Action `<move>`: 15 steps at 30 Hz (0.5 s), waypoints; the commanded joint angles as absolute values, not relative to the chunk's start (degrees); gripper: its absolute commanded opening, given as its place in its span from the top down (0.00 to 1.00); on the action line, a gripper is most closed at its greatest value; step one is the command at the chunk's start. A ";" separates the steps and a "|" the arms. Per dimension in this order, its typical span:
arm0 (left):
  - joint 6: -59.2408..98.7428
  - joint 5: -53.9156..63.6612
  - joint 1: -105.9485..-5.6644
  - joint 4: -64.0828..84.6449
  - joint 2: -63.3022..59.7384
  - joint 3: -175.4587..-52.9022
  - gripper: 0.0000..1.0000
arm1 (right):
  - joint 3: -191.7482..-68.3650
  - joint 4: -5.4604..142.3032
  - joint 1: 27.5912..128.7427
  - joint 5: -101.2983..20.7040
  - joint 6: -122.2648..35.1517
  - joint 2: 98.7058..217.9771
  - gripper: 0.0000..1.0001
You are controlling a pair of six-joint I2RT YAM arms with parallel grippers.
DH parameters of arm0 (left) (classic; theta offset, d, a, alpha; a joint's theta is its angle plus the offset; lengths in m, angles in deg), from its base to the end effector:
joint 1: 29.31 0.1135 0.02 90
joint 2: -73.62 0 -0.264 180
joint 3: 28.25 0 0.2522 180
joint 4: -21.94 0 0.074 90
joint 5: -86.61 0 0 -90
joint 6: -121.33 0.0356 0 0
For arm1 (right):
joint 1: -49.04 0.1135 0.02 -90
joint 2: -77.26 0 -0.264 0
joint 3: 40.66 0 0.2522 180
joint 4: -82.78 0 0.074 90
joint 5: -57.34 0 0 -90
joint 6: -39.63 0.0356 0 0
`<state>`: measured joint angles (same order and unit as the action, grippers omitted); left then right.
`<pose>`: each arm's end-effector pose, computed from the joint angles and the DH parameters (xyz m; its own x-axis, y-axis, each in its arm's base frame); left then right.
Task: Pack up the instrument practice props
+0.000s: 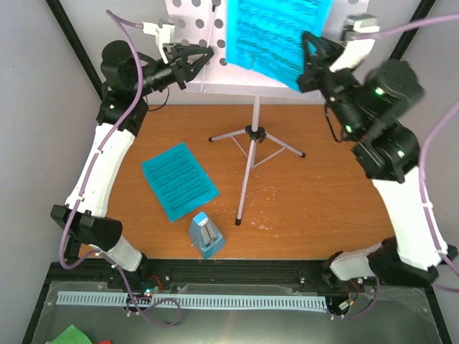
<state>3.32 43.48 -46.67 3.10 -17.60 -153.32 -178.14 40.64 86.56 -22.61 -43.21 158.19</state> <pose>0.3073 -0.1233 0.5434 -0.1935 -0.2759 -0.9415 0.8902 0.3541 -0.2867 0.1807 0.1309 0.6118 0.1378 0.2606 -0.9556 -0.4866 0.8581 0.1638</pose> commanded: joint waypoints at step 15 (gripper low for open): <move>-1.63 42.40 -47.21 4.23 -18.72 -154.70 0.78 | -162.91 50.69 86.31 -26.63 -45.95 139.05 0.97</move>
<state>-0.31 42.85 -46.69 3.80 -18.10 -153.34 -164.44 48.85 86.56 -19.53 -46.51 140.09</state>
